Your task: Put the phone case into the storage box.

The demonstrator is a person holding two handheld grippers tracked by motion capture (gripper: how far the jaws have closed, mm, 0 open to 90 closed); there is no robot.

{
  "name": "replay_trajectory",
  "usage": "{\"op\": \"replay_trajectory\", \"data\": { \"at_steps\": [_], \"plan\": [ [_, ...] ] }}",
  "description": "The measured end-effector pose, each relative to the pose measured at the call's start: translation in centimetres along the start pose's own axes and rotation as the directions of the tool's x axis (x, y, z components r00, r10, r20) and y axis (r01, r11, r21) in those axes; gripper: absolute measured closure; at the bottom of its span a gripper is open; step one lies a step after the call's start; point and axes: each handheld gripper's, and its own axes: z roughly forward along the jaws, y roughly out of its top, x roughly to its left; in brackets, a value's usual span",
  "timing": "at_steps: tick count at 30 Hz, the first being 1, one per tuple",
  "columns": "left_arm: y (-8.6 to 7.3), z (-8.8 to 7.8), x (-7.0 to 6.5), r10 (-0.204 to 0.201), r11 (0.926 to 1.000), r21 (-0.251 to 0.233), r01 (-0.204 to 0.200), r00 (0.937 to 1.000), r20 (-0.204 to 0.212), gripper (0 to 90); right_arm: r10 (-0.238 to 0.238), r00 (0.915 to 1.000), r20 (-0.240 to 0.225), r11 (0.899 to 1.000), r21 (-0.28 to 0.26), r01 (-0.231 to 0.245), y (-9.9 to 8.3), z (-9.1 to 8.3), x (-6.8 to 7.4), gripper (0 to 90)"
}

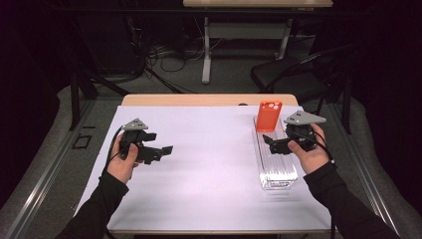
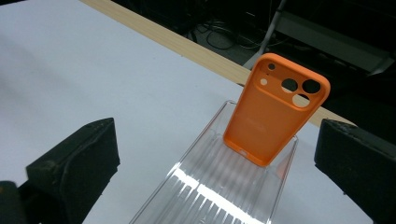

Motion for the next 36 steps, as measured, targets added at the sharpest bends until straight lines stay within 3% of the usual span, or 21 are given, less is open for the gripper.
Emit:
{"op": "replay_trajectory", "data": {
  "at_steps": [11,14,19,29,36],
  "plan": [
    [-0.7,-1.5,-0.7,0.005,1.0000,-0.005,-0.004,0.9999,0.017,7.9,-0.001,1.0000,0.007,1.000,-0.009,0.001,-0.6,-1.8,0.9,0.0],
    [-1.0,-2.1,-0.7,0.009,0.9999,-0.008,-0.008,0.9999,0.012,3.5,0.022,0.9998,-0.003,1.000,-0.017,-0.022,-1.1,-2.4,0.9,0.0],
    [-1.5,-2.9,-0.7,-0.001,0.9999,-0.013,0.001,0.9999,-0.011,3.5,0.041,0.9991,0.002,0.999,-0.027,-0.041,-1.9,-3.4,1.0,0.0],
    [-3.0,-3.5,-0.8,-0.016,0.9992,-0.036,0.016,0.9996,-0.022,0.4,0.054,0.9973,0.050,0.998,-0.024,-0.053,-4.8,-4.7,1.5,0.0],
    [-4.0,-3.8,-0.8,-0.013,0.9992,-0.039,0.011,0.9994,-0.031,0.4,0.094,0.9916,0.089,0.996,-0.007,-0.094,-7.3,-5.2,1.7,0.0]
  ]
}}
